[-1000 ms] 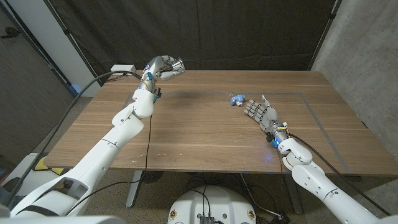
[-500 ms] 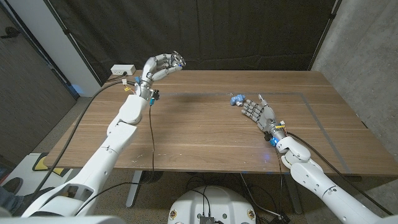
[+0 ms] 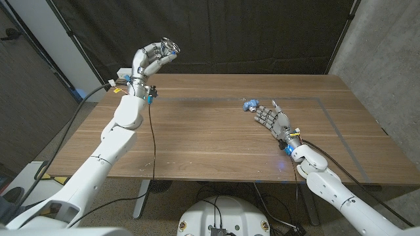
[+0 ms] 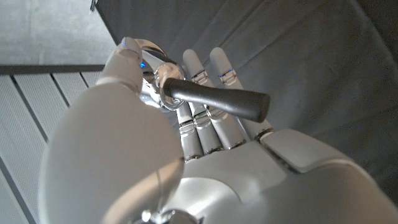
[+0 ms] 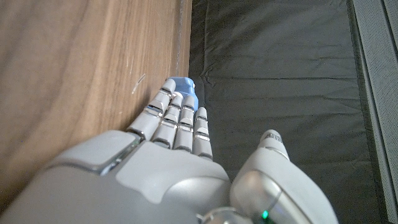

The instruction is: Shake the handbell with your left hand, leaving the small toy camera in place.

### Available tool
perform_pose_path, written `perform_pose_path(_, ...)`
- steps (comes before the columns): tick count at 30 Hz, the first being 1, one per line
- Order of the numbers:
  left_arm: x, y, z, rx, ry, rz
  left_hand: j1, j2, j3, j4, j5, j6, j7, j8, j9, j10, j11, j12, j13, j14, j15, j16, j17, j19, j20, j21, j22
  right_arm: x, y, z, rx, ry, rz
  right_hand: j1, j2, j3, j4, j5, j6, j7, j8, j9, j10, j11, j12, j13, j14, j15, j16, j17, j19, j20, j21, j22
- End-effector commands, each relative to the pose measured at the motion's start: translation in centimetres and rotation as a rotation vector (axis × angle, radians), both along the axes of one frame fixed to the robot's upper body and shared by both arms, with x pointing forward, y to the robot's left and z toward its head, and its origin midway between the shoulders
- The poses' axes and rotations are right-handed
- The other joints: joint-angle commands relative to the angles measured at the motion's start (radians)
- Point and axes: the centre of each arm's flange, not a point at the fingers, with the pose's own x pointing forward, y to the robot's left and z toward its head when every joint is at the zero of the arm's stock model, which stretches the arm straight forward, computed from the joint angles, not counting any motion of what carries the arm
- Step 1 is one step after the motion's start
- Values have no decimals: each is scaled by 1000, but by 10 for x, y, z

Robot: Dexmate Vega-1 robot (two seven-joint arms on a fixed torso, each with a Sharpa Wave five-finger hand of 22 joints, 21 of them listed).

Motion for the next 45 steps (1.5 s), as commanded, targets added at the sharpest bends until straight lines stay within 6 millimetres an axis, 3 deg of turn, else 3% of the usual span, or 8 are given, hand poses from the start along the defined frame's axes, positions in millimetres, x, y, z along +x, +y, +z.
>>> perform_pose_path(1, -1, -75, 22, 541, -161, 709, 154, 175, 42, 31, 3, 208, 10, 15, 19, 93, -83, -4, 7, 14, -32, -1, 4, 11, -44, -1, 3, -7, -3, -10, 45, -12, -18, -2, 7, -2, -4, 0, 2, 5, 0, 2, 7, -6, -1, 3, 6, -1, 1, 3, 8, 3, -3, 3)
perform_pose_path(4, 5, -110, 19, 682, -246, 803, 154, 174, 43, 30, 3, 211, 6, 16, 18, 92, -82, -5, 8, 14, -32, -2, 4, 12, -44, -1, 3, -10, -5, -14, 53, -11, -25, -2, 7, -2, -5, 0, 3, 4, 0, 2, 7, -5, -1, 3, 7, 1, 1, 3, 8, 4, -3, 3)
perform_pose_path(12, 26, -165, -11, 1063, -317, 927, 152, 172, 44, 30, 4, 212, 1, 15, 17, 91, -85, -10, 9, 14, -32, -5, 4, 13, -46, -3, 3, -15, -8, -16, 62, -19, -37, -2, 8, -2, -5, 0, 3, 4, 0, 2, 8, -6, -1, 3, 6, -1, 1, 3, 8, 4, -3, 3)
perform_pose_path(19, 28, -168, -12, 1139, -252, 971, 152, 171, 45, 29, 4, 218, -7, 15, 16, 96, -87, -11, 11, 17, -33, -6, 6, 14, -47, -5, 2, -17, -8, -18, 72, -15, -47, -2, 8, -2, -5, 0, 3, 5, 0, 2, 6, -6, -2, 3, 5, -1, 1, 3, 8, 3, -3, 3)
perform_pose_path(24, 26, -157, -7, 1119, -219, 990, 150, 169, 44, 30, 4, 218, -9, 14, 15, 97, -87, -12, 12, 16, -32, -8, 6, 14, -47, -6, 2, -17, -7, -15, 67, -18, -49, -2, 8, -2, -5, 0, 3, 6, 0, 2, 6, -6, -2, 3, 5, -1, 0, 3, 7, 4, -4, 3)
perform_pose_path(30, 21, -126, 2, 828, -150, 909, 147, 169, 45, 32, 4, 219, -8, 13, 15, 103, -89, -15, 11, 17, -32, -9, 6, 15, -46, -7, 2, -14, -4, -11, 53, -19, -40, -2, 8, -2, -5, 0, 3, 6, 0, 2, 5, -6, -2, 3, 5, -1, 0, 3, 7, 4, -4, 3)
perform_pose_path(39, 8, -59, 12, 297, 10, 556, 145, 170, 48, 32, 3, 222, 8, 12, 14, 121, -82, -18, 7, 38, -31, -4, 11, 25, -49, -6, 4, -12, -3, -7, 43, -15, -32, -2, 8, -2, -5, 0, 2, 6, 0, 2, 6, -6, -2, 3, 5, 0, 0, 3, 7, 3, -4, 3)
perform_pose_path(45, 13, -18, 14, 45, 84, 288, 144, 169, 52, 31, 3, 217, 15, 10, 19, 126, -67, -24, 3, 46, -28, -4, 13, 32, -48, -5, 4, -12, -8, 0, 37, -23, -36, -2, 8, -2, -5, 0, 2, 6, -1, 2, 5, -6, -3, 3, 5, 0, 0, 3, 7, 4, -4, 3)
